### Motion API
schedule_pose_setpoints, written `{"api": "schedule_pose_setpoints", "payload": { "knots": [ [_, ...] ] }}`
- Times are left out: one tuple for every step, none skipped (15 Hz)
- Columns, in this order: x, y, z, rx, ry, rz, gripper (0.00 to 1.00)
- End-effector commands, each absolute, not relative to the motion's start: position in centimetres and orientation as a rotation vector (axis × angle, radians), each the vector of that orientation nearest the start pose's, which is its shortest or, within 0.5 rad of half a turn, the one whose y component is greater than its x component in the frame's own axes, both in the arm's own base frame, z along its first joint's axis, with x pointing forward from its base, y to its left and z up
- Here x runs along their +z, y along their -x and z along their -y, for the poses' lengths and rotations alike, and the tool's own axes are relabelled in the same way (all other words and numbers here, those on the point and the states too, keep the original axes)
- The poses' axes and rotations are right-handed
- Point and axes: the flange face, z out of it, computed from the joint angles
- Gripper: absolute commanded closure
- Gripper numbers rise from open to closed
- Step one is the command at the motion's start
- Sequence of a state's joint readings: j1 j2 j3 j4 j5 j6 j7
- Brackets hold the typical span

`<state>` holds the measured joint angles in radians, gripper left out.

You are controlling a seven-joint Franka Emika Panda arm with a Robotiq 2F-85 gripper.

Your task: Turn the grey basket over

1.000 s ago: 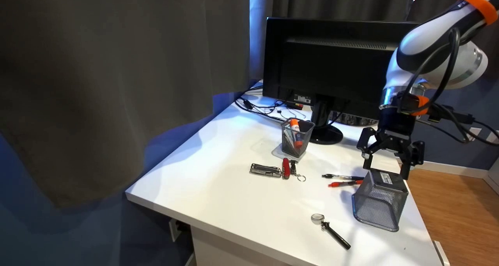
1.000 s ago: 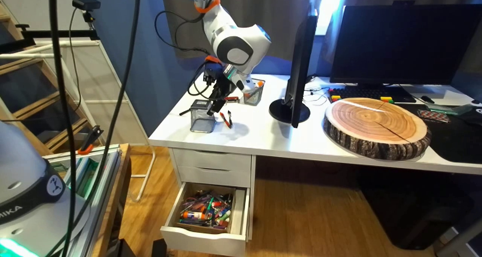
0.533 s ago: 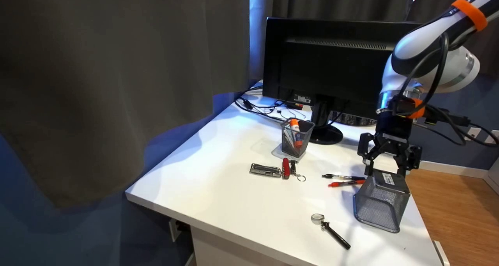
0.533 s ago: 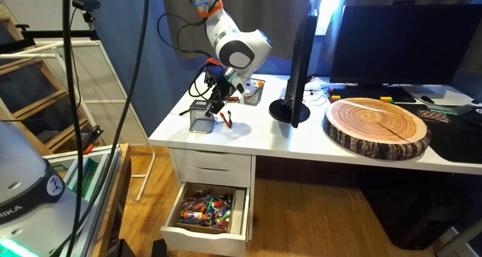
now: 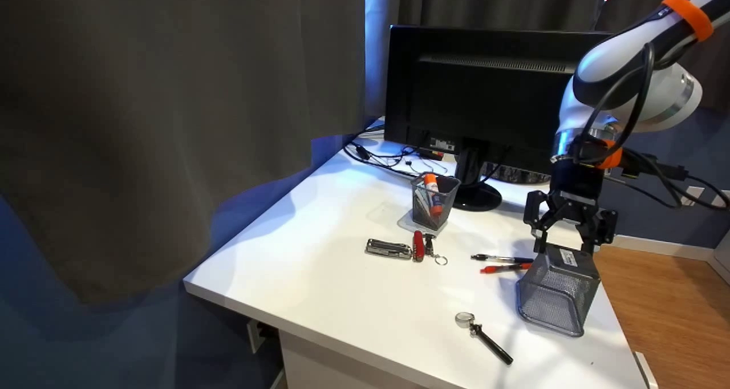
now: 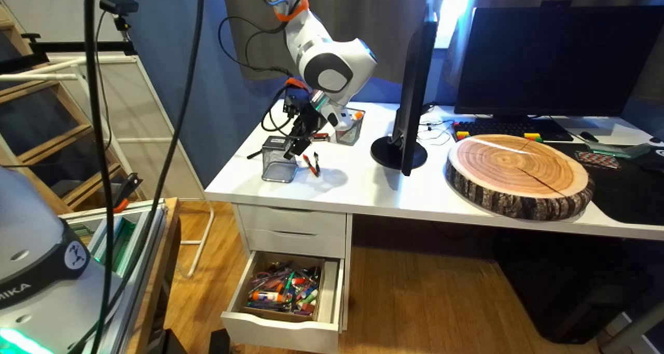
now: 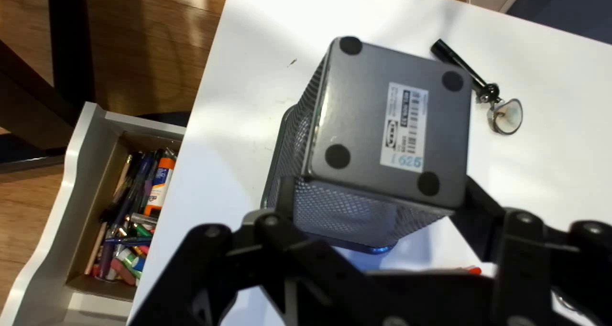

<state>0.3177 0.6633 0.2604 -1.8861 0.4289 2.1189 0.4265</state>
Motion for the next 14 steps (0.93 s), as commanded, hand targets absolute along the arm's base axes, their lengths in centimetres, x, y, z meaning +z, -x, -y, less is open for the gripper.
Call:
{"api": "schedule_pose_setpoints", "payload": {
  "knots": [
    [16.9,-48.0,-33.6,0.829,2.792,-0.274,0.45],
    [17.5,-48.0,-33.7,0.808,2.8,-0.279,0.45],
    [18.1,-48.0,-33.7,0.785,2.811,-0.287,0.45],
    [18.8,-47.9,-33.8,0.75,2.832,-0.297,0.45],
    [19.3,-47.9,-33.8,0.719,2.849,-0.311,0.45],
    [19.9,-47.8,-33.7,0.688,2.87,-0.331,0.45],
    [20.3,-47.7,-33.6,0.653,2.899,-0.355,0.45],
    [20.7,-47.4,-33.7,0.624,2.923,-0.376,0.45],
    [21.0,-47.2,-33.7,0.592,2.947,-0.396,0.45],
    [21.2,-46.8,-33.9,0.557,2.971,-0.419,0.45],
    [21.4,-46.6,-33.9,0.523,2.995,-0.438,0.45],
    [21.5,-46.3,-34.0,0.482,3.021,-0.461,0.45],
    [21.7,-46.1,-34.0,0.434,3.039,-0.486,0.45],
    [21.9,-45.7,-34.2,0.391,3.049,-0.507,0.45]
  ]
}}
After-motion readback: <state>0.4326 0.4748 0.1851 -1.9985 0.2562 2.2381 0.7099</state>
